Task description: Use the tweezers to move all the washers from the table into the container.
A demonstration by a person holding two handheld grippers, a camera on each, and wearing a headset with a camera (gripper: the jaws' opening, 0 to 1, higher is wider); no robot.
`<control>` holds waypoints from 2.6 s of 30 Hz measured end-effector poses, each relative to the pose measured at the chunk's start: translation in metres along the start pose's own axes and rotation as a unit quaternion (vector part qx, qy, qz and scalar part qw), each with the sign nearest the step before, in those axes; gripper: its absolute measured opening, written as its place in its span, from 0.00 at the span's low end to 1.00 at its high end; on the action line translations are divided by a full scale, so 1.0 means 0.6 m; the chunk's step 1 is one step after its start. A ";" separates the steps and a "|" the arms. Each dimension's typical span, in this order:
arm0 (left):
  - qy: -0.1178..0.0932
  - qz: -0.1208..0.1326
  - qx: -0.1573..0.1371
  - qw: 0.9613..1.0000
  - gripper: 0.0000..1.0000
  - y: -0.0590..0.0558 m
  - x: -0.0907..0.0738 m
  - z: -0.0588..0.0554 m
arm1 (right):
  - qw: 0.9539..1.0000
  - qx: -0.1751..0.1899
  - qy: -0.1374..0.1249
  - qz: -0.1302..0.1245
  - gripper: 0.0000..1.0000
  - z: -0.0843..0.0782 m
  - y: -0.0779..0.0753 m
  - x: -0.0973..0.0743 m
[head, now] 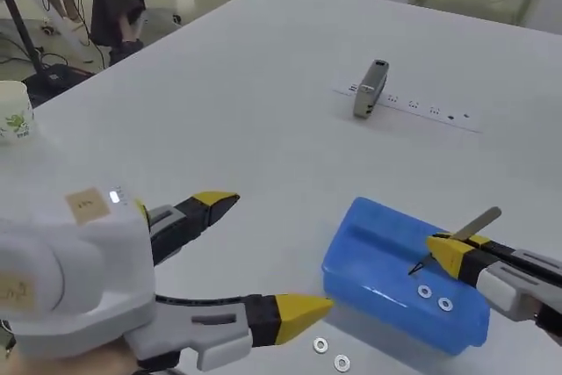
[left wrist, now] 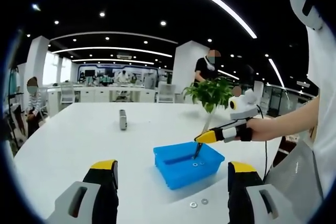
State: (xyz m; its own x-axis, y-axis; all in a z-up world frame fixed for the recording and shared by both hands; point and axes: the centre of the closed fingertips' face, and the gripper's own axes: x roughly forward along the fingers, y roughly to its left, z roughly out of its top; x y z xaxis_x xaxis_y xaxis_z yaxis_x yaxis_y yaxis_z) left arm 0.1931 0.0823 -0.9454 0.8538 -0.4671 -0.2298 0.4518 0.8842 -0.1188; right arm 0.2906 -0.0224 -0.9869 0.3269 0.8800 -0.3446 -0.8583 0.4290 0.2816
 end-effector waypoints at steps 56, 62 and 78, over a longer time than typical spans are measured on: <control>-0.006 0.001 -0.010 1.000 0.86 0.004 -0.002 0.003 | 0.996 -0.058 0.062 0.009 0.04 -0.051 -0.023 0.041; -0.005 0.001 -0.008 1.000 0.86 0.003 -0.002 0.002 | 0.997 -0.060 0.053 0.009 0.04 -0.039 -0.019 0.039; 0.000 -0.002 0.000 1.000 0.86 0.001 -0.001 0.000 | 0.998 -0.062 0.024 0.001 0.04 -0.012 0.001 0.005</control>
State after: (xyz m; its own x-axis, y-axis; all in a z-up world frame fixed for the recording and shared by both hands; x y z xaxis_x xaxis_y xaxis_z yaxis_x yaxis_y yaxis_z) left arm 0.1926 0.0831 -0.9454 0.8525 -0.4700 -0.2290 0.4544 0.8827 -0.1203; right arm 0.2885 -0.0207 -0.9940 0.3090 0.8685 -0.3876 -0.9020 0.3968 0.1701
